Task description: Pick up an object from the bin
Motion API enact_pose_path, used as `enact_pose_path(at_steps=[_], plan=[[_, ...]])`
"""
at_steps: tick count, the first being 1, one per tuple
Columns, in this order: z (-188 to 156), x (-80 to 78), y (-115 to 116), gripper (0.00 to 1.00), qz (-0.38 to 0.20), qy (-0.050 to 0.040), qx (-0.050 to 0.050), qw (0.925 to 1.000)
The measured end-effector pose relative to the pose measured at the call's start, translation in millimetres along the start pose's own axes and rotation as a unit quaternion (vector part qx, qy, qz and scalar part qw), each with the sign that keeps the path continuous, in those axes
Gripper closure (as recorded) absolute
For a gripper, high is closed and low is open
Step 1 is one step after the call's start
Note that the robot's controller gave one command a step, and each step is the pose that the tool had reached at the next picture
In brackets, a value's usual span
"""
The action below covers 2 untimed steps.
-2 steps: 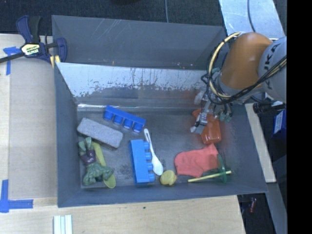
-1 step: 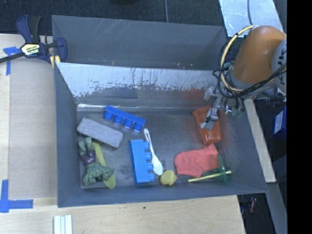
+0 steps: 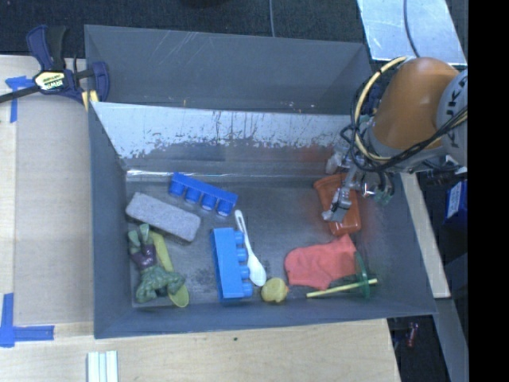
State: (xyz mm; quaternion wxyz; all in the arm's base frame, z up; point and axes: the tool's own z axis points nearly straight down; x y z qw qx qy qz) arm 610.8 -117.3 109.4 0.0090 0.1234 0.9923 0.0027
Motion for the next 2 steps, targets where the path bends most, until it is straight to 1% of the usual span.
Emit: enact_pose_path(at_steps=[1,2], plan=[[15,-4.9,-20,0.00,0.069,0.0021,-0.007,0.9976],[29,-1.5,-22,0.00,0.071,-0.0006,-0.005,0.9974]])
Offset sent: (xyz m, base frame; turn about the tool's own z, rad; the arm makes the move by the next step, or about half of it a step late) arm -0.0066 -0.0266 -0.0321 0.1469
